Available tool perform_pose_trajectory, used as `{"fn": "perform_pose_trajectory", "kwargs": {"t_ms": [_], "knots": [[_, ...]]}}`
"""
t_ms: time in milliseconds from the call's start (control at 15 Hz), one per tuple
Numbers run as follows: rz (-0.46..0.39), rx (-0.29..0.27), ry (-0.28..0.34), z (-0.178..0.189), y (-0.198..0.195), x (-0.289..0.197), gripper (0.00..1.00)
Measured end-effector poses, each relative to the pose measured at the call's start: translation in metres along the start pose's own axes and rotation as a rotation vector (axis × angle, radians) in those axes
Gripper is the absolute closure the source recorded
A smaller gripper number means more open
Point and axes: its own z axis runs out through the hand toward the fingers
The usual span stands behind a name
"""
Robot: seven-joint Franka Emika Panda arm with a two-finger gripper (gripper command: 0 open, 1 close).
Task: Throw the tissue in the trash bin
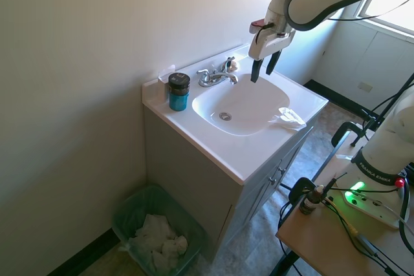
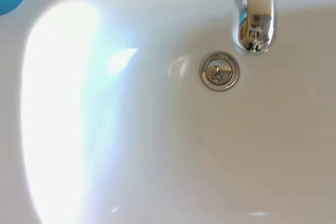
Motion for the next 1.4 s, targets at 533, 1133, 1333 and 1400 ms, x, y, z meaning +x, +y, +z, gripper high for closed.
{"fn": "perform_pose_trajectory", "kwargs": {"t_ms": [533,1133,1333,1400], "knots": [[0.037,-0.046,-0.014,-0.013,0.017,-0.012,0.00],[0.098,-0.168,-0.034,0.059,0.070,-0.025,0.00],[0.109,-0.186,-0.063,0.093,0.067,-0.023,0.00],[0.113,-0.193,-0.073,0.103,0.067,-0.023,0.00]]}}
